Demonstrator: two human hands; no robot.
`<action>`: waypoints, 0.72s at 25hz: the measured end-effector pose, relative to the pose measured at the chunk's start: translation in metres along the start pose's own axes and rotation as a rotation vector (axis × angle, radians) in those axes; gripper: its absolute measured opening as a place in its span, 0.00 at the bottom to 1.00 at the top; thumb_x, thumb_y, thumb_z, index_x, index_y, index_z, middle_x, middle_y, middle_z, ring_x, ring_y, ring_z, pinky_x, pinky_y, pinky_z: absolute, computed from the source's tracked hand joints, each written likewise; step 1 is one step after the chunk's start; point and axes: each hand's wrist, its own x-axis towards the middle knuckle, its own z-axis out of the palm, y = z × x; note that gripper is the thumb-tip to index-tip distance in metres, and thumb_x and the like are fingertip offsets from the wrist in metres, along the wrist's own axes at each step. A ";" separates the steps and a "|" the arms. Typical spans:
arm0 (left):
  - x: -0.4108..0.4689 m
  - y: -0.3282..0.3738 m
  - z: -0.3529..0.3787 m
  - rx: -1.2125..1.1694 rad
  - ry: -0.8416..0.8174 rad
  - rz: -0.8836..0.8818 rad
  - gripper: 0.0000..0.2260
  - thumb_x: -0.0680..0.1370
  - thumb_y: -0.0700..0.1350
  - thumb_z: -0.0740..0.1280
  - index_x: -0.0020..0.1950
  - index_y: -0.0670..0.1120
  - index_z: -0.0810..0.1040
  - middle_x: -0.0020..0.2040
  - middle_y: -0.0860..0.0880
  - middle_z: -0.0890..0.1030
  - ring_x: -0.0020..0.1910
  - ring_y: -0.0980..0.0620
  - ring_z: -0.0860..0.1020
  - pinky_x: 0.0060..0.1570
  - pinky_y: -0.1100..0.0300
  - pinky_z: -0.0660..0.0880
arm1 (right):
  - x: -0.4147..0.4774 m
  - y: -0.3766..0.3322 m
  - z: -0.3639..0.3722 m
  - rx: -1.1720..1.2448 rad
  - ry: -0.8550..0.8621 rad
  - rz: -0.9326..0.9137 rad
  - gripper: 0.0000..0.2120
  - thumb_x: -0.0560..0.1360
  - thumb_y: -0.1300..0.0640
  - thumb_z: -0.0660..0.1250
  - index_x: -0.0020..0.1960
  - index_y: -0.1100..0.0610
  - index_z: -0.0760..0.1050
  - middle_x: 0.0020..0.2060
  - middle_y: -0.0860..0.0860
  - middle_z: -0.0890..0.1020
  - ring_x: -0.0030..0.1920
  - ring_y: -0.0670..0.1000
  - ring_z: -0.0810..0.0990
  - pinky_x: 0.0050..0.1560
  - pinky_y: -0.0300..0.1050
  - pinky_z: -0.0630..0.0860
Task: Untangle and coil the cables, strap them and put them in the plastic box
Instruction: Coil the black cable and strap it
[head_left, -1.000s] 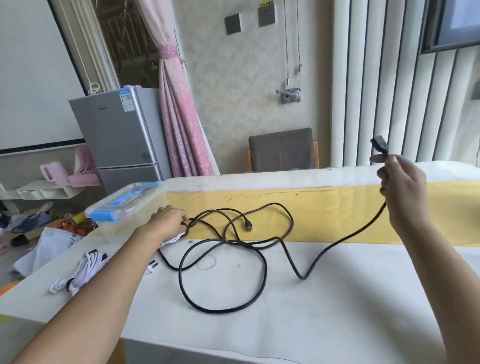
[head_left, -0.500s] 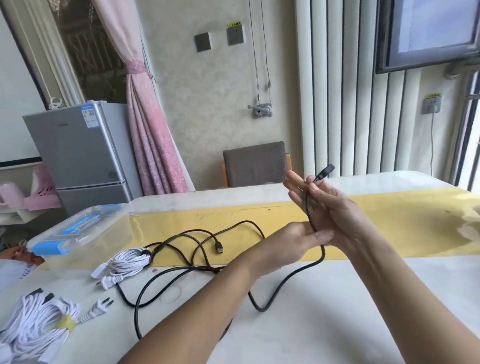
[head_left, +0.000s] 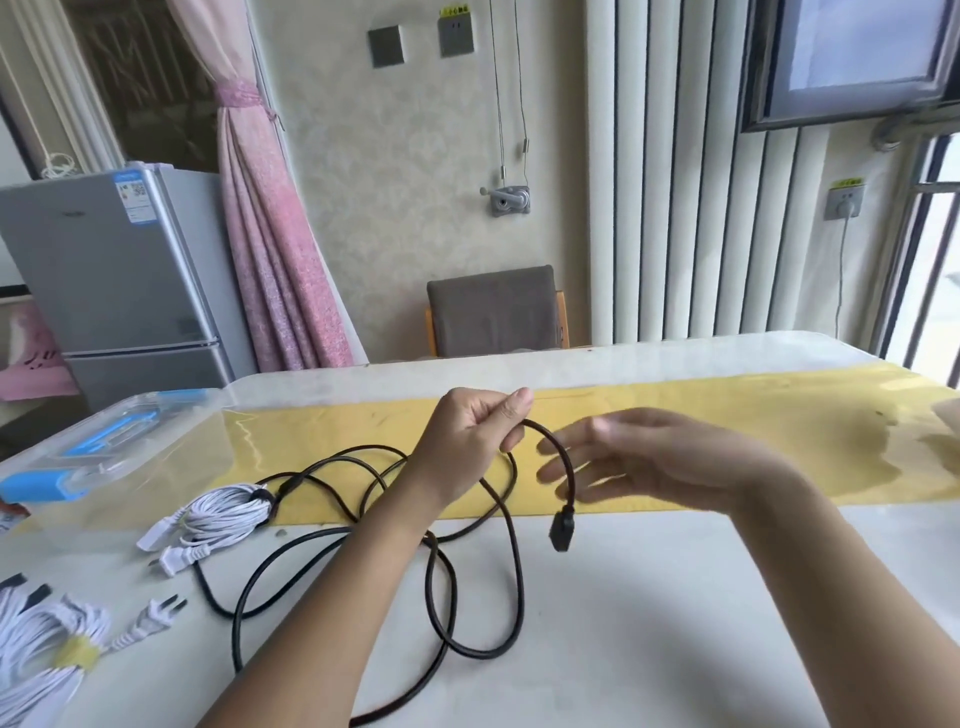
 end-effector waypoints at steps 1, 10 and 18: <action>-0.001 -0.001 0.001 -0.050 0.013 0.002 0.22 0.79 0.47 0.60 0.26 0.46 0.60 0.23 0.56 0.59 0.24 0.57 0.57 0.26 0.66 0.57 | 0.008 0.005 0.011 -0.004 -0.065 0.026 0.29 0.63 0.38 0.75 0.55 0.57 0.80 0.50 0.57 0.84 0.49 0.53 0.82 0.50 0.42 0.77; -0.015 -0.010 0.010 0.002 -0.112 -0.210 0.13 0.78 0.38 0.62 0.42 0.56 0.68 0.35 0.64 0.73 0.31 0.72 0.75 0.36 0.76 0.70 | 0.036 0.008 0.070 0.766 -0.168 -0.250 0.17 0.80 0.62 0.56 0.67 0.66 0.71 0.60 0.65 0.77 0.60 0.61 0.78 0.62 0.47 0.75; -0.004 -0.018 0.029 -0.067 0.031 -0.101 0.26 0.73 0.67 0.54 0.40 0.46 0.76 0.36 0.54 0.78 0.39 0.55 0.77 0.47 0.56 0.74 | 0.035 0.001 0.047 0.603 0.465 -0.510 0.13 0.80 0.62 0.56 0.59 0.61 0.76 0.45 0.57 0.84 0.44 0.50 0.84 0.48 0.37 0.80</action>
